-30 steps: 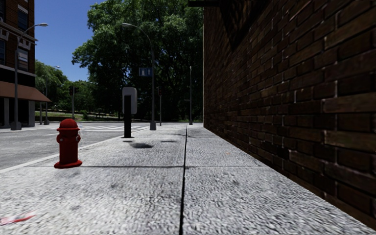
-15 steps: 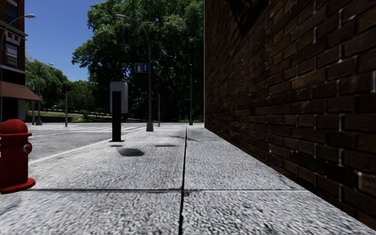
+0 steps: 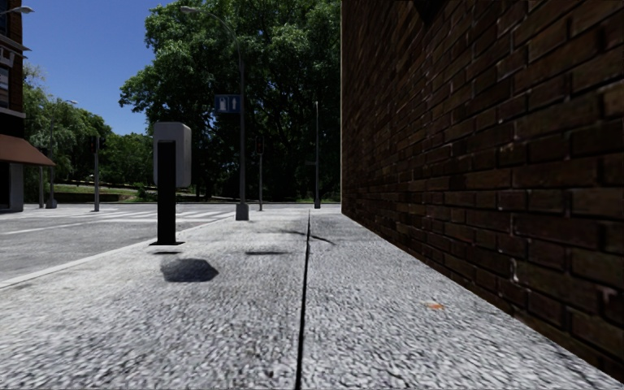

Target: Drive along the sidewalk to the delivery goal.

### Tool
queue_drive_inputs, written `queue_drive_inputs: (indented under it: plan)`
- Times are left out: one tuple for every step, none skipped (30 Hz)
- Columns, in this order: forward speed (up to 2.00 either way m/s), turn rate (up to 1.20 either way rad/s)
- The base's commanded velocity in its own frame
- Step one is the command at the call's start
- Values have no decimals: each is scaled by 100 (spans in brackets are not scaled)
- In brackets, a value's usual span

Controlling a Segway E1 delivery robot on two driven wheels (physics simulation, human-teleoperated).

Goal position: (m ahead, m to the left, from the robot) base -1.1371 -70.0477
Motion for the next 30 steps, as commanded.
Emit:
queue_drive_inputs:
  plan:
    - [195,0]
    - [195,0]
    - [195,0]
    - [195,0]
    - [195,0]
    - [195,0]
    - [195,0]
    - [195,0]
    - [195,0]
    - [195,0]
    - [195,0]
    - [195,0]
    - [195,0]
    - [195,0]
    - [195,0]
    - [195,0]
    - [195,0]
    - [195,0]
    - [195,0]
    - [195,0]
    - [195,0]
    - [195,0]
    - [195,0]
    - [195,0]
    - [195,0]
    - [195,0]
    - [195,0]
    - [195,0]
    - [195,0]
    - [195,0]
